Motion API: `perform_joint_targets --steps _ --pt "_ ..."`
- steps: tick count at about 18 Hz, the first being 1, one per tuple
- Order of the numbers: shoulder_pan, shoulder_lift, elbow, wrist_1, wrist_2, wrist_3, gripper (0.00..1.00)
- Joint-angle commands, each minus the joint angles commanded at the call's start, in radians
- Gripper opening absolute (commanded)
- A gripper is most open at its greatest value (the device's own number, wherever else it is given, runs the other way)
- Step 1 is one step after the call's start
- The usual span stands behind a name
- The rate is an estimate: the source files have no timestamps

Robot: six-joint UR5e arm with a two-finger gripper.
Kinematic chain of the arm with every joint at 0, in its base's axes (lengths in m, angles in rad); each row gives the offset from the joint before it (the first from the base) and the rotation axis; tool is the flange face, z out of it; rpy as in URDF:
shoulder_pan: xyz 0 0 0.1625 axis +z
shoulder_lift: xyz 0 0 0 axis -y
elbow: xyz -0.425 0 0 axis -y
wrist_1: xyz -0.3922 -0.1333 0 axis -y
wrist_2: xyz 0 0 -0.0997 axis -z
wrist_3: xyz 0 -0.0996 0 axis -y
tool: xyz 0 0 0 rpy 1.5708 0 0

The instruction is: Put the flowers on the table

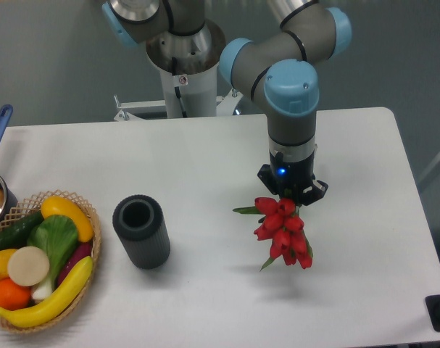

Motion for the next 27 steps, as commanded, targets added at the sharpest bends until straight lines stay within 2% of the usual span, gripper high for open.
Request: perform_joint_targets --steps 10,14,17,19,22,24,27 --pt "-0.020 -0.058 -0.002 0.003 -0.006 0.002 0.07" --pt "-0.026 -0.087 0.000 0.032 -0.038 0.003 0.25" --pt "-0.028 -0.110 0.006 0.055 -0.049 0.002 0.43" --pt "-0.029 -0.117 0.008 0.057 -0.049 0.005 0.71" --pt "-0.029 -0.118 0.011 0.069 -0.049 0.003 1.00" --pt "-0.031 -0.106 0.009 0.071 -0.040 -0.003 1.00" --pt "-0.017 -0.054 -0.008 0.064 -0.037 0.003 1.00"
